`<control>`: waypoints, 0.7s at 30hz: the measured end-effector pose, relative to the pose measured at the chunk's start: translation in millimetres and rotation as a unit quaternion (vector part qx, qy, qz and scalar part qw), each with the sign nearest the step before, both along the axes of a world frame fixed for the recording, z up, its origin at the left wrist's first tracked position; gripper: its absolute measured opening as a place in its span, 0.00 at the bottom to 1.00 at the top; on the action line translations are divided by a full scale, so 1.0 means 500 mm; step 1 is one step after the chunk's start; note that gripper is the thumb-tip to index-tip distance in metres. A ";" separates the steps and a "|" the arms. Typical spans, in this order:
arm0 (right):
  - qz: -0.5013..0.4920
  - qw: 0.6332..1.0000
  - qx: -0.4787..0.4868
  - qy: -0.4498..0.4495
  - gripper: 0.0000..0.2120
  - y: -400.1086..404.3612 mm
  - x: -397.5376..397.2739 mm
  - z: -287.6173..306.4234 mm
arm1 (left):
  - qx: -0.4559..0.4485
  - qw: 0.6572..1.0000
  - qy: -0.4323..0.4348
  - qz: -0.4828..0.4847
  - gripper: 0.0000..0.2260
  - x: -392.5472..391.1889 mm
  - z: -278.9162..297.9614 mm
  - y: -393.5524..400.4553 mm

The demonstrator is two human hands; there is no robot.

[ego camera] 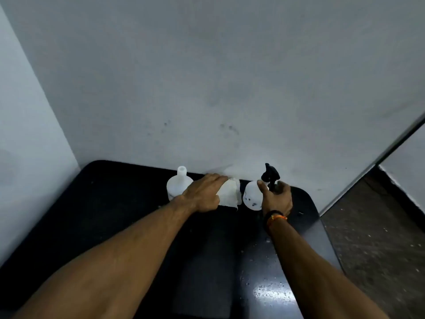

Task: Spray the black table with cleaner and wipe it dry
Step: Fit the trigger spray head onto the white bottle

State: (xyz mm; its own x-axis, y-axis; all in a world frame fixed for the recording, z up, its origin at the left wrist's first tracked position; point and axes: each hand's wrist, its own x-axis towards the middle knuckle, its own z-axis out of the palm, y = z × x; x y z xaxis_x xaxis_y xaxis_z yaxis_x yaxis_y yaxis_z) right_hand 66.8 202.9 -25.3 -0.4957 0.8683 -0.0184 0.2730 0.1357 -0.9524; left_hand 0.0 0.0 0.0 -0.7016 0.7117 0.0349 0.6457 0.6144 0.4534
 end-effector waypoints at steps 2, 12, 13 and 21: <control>0.006 0.999 -0.024 0.027 0.34 -0.006 -0.001 -0.003 | -0.003 1.000 -0.004 0.004 0.31 -0.005 -0.003 0.002; -0.027 0.999 0.004 0.030 0.21 0.009 -0.054 -0.010 | -0.011 1.000 -0.017 0.018 0.31 -0.013 -0.027 0.024; -0.028 0.999 0.005 0.030 0.19 0.012 -0.055 -0.007 | -0.013 1.000 -0.016 0.018 0.31 -0.012 -0.029 0.024; -0.005 0.998 -0.004 0.058 0.17 -0.019 -0.008 0.025 | 0.021 0.999 -0.021 0.034 0.30 0.014 -0.025 0.019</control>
